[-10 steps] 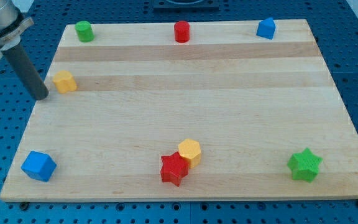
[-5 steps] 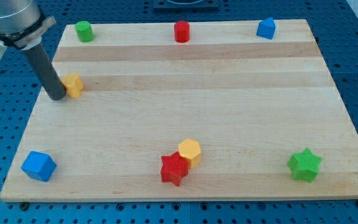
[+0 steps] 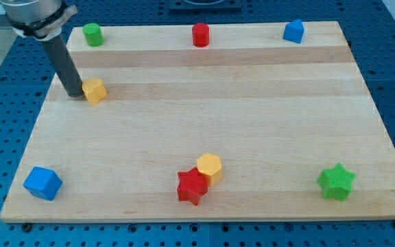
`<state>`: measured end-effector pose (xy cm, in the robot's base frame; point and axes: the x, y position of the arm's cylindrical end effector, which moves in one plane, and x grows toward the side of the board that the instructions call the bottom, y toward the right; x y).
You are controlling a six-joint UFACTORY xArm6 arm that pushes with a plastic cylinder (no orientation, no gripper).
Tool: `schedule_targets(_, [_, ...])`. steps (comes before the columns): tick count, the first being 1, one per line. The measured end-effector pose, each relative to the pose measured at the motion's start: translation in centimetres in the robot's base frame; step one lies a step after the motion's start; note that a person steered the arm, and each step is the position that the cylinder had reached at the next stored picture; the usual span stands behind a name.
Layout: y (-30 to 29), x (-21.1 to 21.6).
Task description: Move the yellow heart above to the yellow hexagon
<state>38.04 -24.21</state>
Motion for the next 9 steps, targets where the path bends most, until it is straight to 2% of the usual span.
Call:
schedule_targets(2, [2.4, 0.0])
schedule_targets(4, [7.4, 2.3])
schedule_targets(6, [9.0, 0.0])
schedule_targets(7, [9.2, 0.6])
schedule_targets(9, [11.5, 5.3])
